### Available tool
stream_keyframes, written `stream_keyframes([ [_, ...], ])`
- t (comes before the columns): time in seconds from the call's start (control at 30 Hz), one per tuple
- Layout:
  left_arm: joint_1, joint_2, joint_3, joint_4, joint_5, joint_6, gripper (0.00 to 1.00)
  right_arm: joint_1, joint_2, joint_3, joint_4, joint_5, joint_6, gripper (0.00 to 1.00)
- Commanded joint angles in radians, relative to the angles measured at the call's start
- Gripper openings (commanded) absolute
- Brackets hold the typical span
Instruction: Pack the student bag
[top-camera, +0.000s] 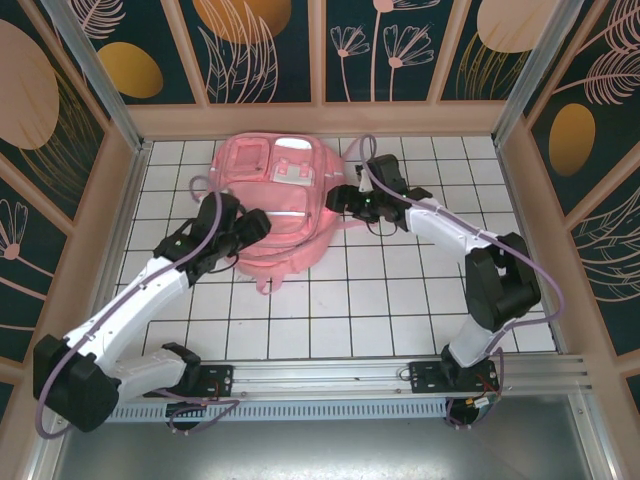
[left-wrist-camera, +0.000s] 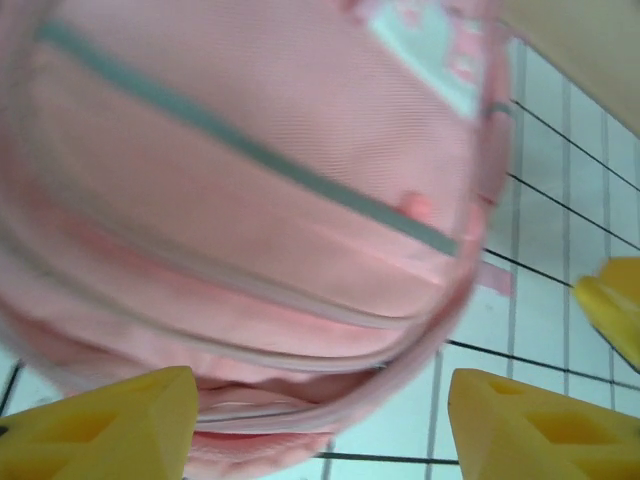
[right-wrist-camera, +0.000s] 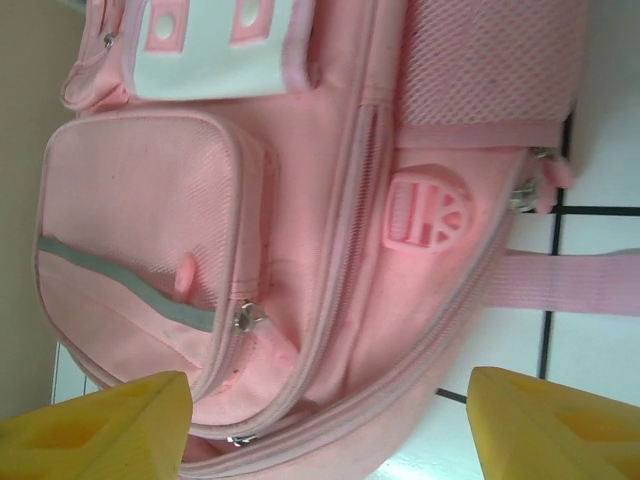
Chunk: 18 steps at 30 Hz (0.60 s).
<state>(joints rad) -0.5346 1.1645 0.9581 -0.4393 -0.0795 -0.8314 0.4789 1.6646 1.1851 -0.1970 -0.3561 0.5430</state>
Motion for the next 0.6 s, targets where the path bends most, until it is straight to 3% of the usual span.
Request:
stream_keyframes([
  [0.0,-0.087,0.12,0.131,-0.11,-0.067,0.239,0.71,-0.041,-0.061,-0.052,0.046,0.025,0.023,0.79],
  [0.17,-0.198,0.322,0.293,-0.178,-0.154,0.538,0.76,-0.117,-0.107,-0.117,0.062,0.004,0.001,0.87],
  [0.33,-0.207,0.453,0.361,-0.232,-0.219,0.825,0.77,-0.171,-0.151,-0.157,0.064,-0.021,-0.029,0.91],
  [0.47,-0.206,0.523,0.401,-0.249,-0.313,0.964,0.75,-0.188,-0.172,-0.172,0.066,-0.027,-0.041,0.92],
  [0.57,-0.205,0.544,0.413,-0.243,-0.325,1.037,0.73,-0.192,-0.175,-0.176,0.07,-0.04,-0.042,0.92],
])
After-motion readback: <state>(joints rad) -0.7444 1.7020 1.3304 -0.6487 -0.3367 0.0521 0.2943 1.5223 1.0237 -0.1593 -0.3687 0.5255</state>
